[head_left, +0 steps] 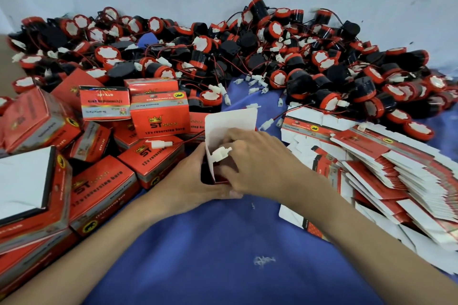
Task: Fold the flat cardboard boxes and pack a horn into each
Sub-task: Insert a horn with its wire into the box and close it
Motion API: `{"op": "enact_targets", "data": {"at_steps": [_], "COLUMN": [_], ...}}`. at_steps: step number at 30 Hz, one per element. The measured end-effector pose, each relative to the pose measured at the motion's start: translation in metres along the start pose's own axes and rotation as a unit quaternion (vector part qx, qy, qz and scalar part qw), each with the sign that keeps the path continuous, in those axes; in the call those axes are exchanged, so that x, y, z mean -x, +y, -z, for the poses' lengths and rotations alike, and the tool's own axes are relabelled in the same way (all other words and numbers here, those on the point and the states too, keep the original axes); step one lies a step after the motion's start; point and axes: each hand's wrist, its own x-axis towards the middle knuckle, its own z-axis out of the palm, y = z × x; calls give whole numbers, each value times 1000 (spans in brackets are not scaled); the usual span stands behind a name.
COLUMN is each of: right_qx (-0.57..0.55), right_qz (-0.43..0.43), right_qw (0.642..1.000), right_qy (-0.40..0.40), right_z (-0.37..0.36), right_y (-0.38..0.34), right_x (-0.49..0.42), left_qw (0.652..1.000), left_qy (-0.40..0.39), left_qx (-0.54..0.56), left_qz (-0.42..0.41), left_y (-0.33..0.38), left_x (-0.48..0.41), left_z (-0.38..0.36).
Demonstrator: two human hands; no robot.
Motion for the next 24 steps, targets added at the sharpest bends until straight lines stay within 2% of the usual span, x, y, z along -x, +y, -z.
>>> {"op": "enact_targets", "data": {"at_steps": [5,11,15,17,20,24], "right_qx": [1,-7,-18,-35,-117,-267], "right_qz": [22,104,123,132,129,65], "right_qw": [999,995,992,991,985,961], "right_qy": [49,-1,8,15,-1,-21], "right_z": [-3,3,2,2,6,9], "right_y": [-1,6,10,11,14,19], "right_x": [3,2,4,3,6,9], "left_qw": [1000,1000,999,997,992,968], "left_qy": [5,-1,8,32,76,133], "left_qx": [-14,5,43,58,61,-70], "left_qz": [-3,4,-9,-29,-81,-199], "left_y": [-2,-4,-2,-2,-2,-6], "left_x": [0,-2,1,3,5,6], "left_z": [-1,1,-1,-4,-9,-11]}}
